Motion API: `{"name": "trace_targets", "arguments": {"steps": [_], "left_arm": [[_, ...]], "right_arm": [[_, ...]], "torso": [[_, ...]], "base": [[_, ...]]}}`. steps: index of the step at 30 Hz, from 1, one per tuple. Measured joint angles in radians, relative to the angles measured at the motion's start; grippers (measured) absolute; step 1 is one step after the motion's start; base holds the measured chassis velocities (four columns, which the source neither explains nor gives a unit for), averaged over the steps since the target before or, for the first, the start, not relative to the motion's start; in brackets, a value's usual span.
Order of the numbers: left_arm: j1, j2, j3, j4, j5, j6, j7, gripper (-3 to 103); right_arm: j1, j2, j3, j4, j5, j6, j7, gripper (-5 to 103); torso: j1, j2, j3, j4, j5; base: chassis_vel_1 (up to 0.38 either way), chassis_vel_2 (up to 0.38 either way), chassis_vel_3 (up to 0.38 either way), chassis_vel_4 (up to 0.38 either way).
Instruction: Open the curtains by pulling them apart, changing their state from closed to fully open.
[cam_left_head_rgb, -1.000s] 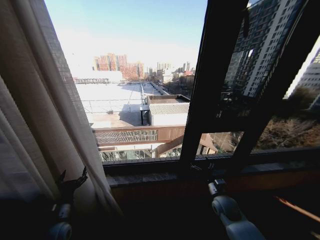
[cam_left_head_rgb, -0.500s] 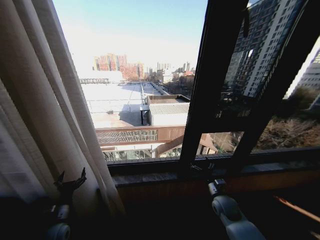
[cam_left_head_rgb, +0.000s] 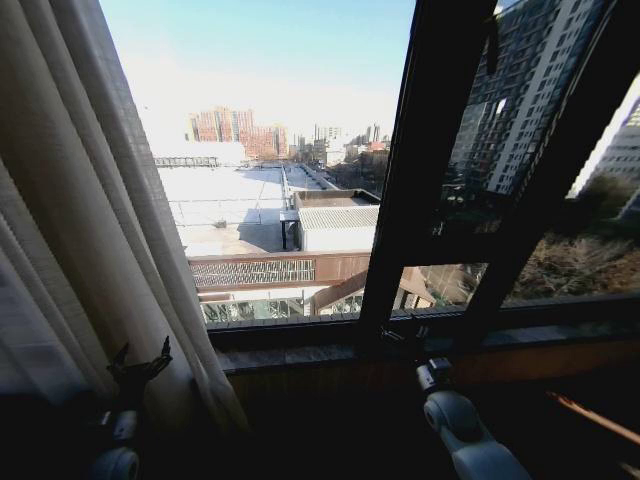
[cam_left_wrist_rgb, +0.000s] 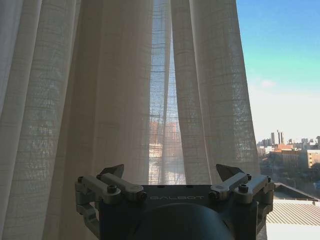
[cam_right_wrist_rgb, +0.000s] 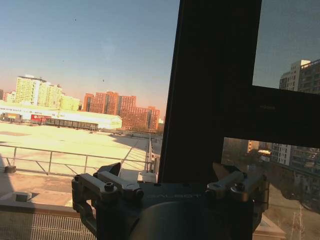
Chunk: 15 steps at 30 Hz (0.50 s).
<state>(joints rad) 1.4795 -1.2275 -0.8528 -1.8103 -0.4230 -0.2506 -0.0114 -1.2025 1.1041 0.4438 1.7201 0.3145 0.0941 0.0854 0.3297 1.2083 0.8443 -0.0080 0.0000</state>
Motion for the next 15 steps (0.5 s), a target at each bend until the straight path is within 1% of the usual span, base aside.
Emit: {"name": "trace_targets", "arguments": {"steps": [10,15], "left_arm": [[0.000,0.000,0.000,0.000,0.000,0.000,-0.001,100],[0.000,0.000,0.000,0.000,0.000,0.000,-0.001,100]], "right_arm": [[0.000,0.000,0.000,0.000,0.000,0.000,0.000,100],[0.000,0.000,0.000,0.000,0.000,0.000,0.000,100]], "torso": [[0.000,0.000,0.000,0.0000,0.0000],[0.000,0.000,0.000,0.0001,0.0000]], "base": [[0.000,0.000,0.000,0.000],[-0.079,-0.084,0.092,0.085]]}}
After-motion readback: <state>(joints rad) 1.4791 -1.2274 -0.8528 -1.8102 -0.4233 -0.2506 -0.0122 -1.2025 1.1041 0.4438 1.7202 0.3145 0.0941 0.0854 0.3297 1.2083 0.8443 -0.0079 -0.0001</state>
